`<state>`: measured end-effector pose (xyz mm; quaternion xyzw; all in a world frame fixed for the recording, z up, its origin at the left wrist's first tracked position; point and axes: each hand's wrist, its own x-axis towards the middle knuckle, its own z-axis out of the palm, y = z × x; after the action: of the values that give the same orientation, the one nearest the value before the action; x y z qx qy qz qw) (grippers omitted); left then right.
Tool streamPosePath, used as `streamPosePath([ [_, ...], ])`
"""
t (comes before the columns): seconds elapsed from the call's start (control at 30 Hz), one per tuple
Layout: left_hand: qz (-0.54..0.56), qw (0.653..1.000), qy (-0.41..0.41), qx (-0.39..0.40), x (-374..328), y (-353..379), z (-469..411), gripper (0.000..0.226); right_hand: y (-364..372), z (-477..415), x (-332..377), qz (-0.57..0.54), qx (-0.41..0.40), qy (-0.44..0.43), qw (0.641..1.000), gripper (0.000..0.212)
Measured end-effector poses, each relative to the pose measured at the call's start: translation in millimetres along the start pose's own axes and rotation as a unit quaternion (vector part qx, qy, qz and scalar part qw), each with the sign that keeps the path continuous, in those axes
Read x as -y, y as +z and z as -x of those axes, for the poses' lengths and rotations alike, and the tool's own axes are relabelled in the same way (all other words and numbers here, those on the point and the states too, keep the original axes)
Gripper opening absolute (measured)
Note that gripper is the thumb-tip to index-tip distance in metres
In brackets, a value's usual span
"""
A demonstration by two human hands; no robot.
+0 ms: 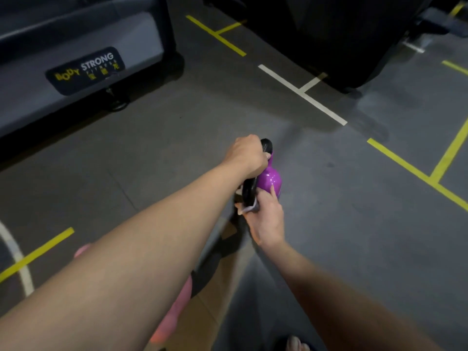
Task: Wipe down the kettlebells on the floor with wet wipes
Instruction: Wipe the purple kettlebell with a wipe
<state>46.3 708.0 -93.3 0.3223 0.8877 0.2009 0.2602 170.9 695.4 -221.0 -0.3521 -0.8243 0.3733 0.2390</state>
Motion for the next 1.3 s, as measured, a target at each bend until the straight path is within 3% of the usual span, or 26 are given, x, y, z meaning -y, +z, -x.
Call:
streamPosePath([
  [0.13,0.004,1.000,0.003,0.007,-3.8,4.2,2.8,0.041,-12.8,5.7,19.9,-0.116,-0.008,0.141,0.983,0.023],
  [0.27,0.011,1.000,0.007,-0.006,-3.3,-1.1,2.1,0.044,-21.8,-3.1,40.5,-0.210,-0.005,0.216,0.954,0.011],
  [0.37,0.014,1.000,-0.004,0.000,-0.6,-6.1,6.4,0.044,-28.3,-10.5,50.7,-0.265,-0.007,0.228,0.937,0.017],
  [0.5,0.014,1.000,-0.006,0.004,2.9,-8.4,3.5,0.043,-31.7,-27.3,61.0,-0.291,0.023,0.231,0.928,0.009],
  [0.57,0.012,1.000,-0.007,0.001,3.8,-9.8,5.8,0.044,-23.7,-25.8,57.8,-0.254,0.028,0.208,0.944,0.014],
  [0.67,0.021,1.000,-0.008,0.000,9.7,-12.8,3.9,0.045,-10.9,-2.9,36.7,-0.121,0.068,0.155,0.978,0.040],
  [0.77,0.025,1.000,-0.010,0.011,20.6,-10.9,2.1,0.044,-11.4,7.9,1.1,0.074,0.107,-0.004,0.991,0.038],
  [0.87,0.028,0.999,-0.015,0.008,27.6,-9.2,0.6,0.042,-13.4,-1.9,-7.8,0.132,0.118,-0.052,0.983,0.034],
  [0.93,0.024,1.000,-0.016,0.002,29.9,-10.6,0.3,0.042,-12.2,-5.6,16.0,0.060,0.106,0.001,0.993,0.023],
  [0.97,0.021,1.000,-0.014,0.003,31.6,-11.2,-0.1,0.042,-12.2,-6.9,33.6,-0.032,0.096,0.055,0.993,0.016],
  [1.03,0.026,1.000,-0.013,0.011,37.7,-10.2,-2.1,0.043,-15.3,-14.4,56.3,-0.224,0.064,0.166,0.958,0.014],
  [1.07,0.034,0.999,-0.014,0.013,40.6,-9.7,-3.1,0.044,-21.5,-20.6,60.5,-0.264,0.036,0.208,0.941,0.019],
  [1.17,0.060,0.998,-0.018,0.019,45.4,-7.0,-2.4,0.046,-45.2,-34.3,51.8,-0.263,0.004,0.246,0.933,0.021],
  [1.3,0.085,0.996,-0.014,0.019,44.9,-5.5,-1.5,0.041,-68.8,-15.6,23.5,-0.156,0.022,0.227,0.961,0.024],
])
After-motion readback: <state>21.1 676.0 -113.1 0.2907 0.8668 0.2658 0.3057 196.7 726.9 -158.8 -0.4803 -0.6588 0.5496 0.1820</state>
